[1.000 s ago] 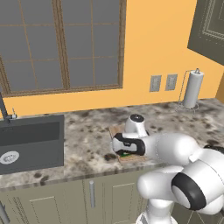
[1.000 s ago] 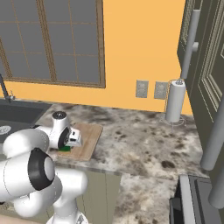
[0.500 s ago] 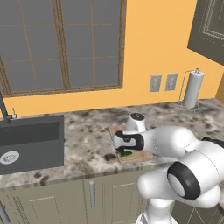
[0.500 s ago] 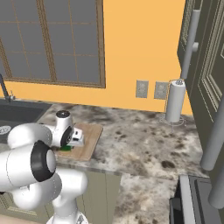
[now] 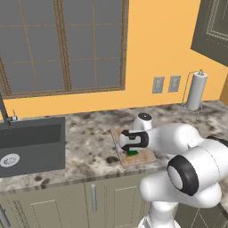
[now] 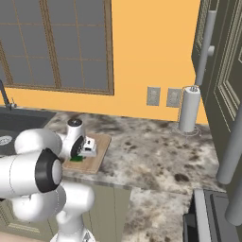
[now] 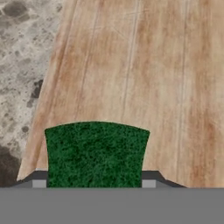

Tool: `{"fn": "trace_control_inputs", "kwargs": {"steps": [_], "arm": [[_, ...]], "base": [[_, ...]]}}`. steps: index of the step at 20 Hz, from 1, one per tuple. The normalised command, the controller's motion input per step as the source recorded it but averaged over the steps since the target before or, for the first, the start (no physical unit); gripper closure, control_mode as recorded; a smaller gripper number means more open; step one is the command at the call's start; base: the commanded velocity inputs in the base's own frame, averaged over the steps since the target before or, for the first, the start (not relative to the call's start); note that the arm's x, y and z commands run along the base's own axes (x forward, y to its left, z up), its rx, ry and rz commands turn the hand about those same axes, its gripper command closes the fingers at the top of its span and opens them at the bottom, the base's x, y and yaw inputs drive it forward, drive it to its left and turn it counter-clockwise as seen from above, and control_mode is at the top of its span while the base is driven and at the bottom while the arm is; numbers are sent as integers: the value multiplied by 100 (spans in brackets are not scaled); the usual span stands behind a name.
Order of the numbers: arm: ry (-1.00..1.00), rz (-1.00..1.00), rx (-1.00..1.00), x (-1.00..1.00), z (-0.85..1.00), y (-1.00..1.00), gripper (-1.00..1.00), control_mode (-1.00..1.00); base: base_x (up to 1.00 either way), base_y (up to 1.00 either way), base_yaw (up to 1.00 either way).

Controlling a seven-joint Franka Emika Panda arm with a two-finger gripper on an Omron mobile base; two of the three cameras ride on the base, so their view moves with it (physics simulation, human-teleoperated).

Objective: Pick up the sponge from the counter and clean the cutting board by briefly scrubbing or pressing down on the cutting board. Once finished, release the sponge.

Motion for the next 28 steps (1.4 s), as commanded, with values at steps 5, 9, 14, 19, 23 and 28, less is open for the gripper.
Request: {"fn": "trace_control_inputs", "kwargs": {"steps": [5, 9, 14, 19, 23, 28], "arm": [[-2, 0, 0, 42, 0, -3, 100, -100], [-1, 0, 0, 50, 0, 0, 100, -100], [0, 0, 0, 63, 0, 0, 100, -100], [0, 0, 1, 67, -3, 0, 100, -100], [0, 0, 1, 57, -10, 0, 100, -100], [0, 0, 0, 36, -15, -2, 100, -100]], "base": [[0, 0, 0], [0, 0, 0], [0, 0, 0], [0, 0, 0], [0, 0, 0], [0, 0, 0]]}}
